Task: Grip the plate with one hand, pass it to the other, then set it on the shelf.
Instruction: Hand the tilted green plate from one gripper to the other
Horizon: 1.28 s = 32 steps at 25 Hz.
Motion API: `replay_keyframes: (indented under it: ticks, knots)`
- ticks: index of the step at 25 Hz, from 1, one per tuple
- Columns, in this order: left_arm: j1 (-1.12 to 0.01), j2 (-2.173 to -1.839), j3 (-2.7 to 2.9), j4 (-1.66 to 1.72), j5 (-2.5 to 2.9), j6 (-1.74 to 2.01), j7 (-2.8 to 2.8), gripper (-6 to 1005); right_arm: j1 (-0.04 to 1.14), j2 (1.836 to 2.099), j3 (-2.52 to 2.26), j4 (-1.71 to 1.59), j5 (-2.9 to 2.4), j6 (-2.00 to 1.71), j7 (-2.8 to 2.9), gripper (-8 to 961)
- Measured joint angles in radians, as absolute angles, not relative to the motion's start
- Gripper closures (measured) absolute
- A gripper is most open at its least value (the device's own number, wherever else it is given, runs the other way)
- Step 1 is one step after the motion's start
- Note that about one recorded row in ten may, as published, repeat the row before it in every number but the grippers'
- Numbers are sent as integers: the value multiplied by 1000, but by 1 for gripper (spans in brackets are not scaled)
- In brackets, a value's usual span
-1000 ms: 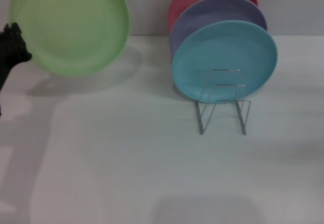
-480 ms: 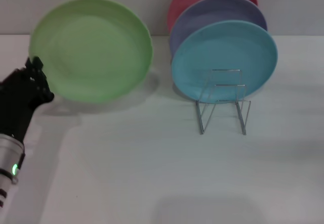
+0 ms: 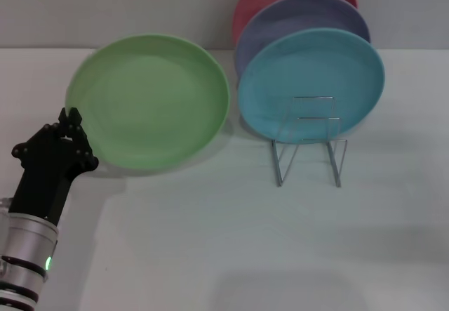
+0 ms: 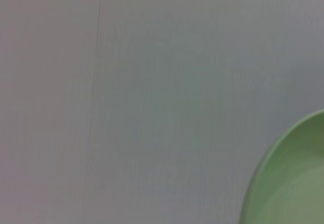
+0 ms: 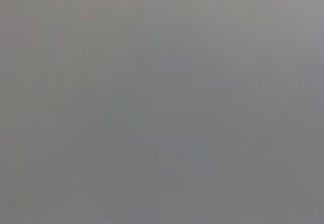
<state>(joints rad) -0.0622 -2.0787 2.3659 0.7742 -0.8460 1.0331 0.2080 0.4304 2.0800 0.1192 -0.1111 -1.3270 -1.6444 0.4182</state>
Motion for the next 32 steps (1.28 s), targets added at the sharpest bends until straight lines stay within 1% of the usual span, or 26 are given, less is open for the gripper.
replay_keyframes:
  ticks: [5, 12, 14, 22, 27, 32]
  knots:
    - [-71, -2078, 2406, 767, -915, 1071, 274, 962, 360, 2082, -42, 38, -1327, -1761, 382, 401]
    - [-83, -2079, 2456, 793, -1027, 1075, 401, 961, 352, 2080, -150, 246, -1327, -1811, 178, 401]
    - [-92, -2079, 2477, 798, -1083, 1074, 439, 961, 373, 2079, -203, 351, -1327, -1808, 64, 402]
    - [-75, -2077, 2483, 811, -1121, 1078, 447, 961, 446, 2081, -265, 535, -1336, -1742, -118, 402]
    - [-43, -2074, 2522, 820, -1124, 1137, 447, 960, 480, 2084, -253, 575, -1365, -1670, -157, 401]
    - [-20, -2076, 2571, 832, -1124, 1189, 454, 960, 533, 2080, -221, 603, -1374, -1555, -159, 401]
